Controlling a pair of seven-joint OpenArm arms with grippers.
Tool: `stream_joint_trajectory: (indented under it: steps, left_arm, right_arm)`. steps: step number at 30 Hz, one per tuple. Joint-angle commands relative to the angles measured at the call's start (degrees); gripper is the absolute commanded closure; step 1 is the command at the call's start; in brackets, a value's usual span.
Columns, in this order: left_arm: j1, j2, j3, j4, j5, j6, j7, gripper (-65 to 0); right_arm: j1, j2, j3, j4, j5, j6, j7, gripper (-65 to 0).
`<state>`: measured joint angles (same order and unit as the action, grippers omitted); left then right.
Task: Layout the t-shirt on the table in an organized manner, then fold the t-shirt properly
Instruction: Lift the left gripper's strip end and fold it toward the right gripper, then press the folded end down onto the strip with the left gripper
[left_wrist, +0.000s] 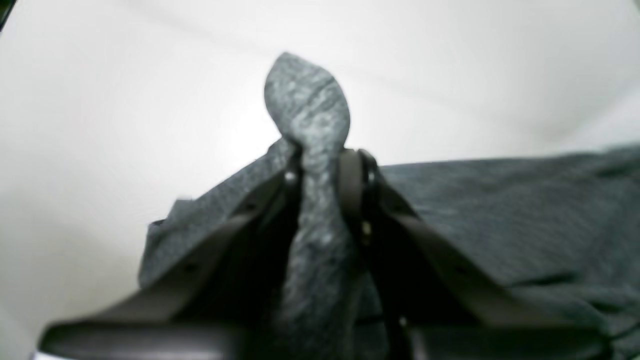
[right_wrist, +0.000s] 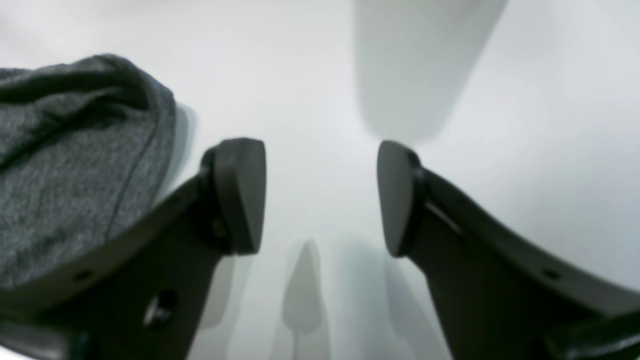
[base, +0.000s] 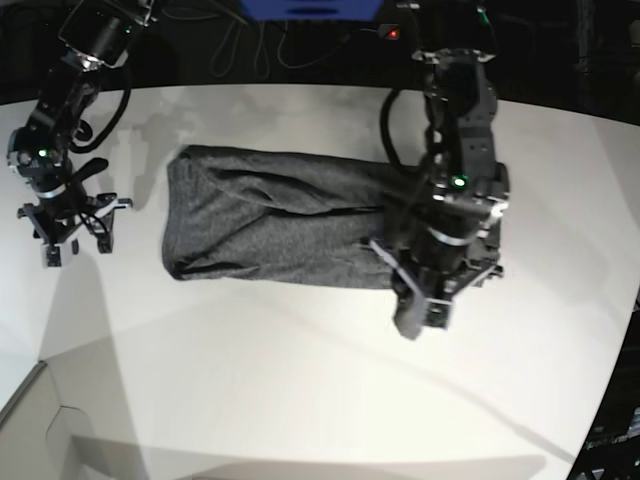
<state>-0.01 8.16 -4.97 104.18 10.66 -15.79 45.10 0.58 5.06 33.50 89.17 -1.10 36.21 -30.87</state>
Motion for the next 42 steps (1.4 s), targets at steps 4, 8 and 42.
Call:
stream_joint_trajectory:
  steps: [4, 8, 42]
  left_arm:
    - [0.3, 0.4, 5.5, 0.8, 3.1, 0.3, -1.4, -0.2]
    - [0.7, 0.1, 8.1, 0.7, 5.2, 0.3, -1.4, -0.2]
    - [-2.8, 0.1, 15.1, -11.8, 5.4, 0.3, -1.5, -1.0]
  right_arm:
    - [0.7, 1.0, 0.3, 1.1, 0.8, 0.1, 1.4, -35.9]
    - [0.7, 0.9, 0.3, 1.1, 0.8, 0.1, 1.4, -35.9]
    - [-0.6, 0.8, 0.3, 3.1, 0.8, 0.1, 1.4, -35.8]
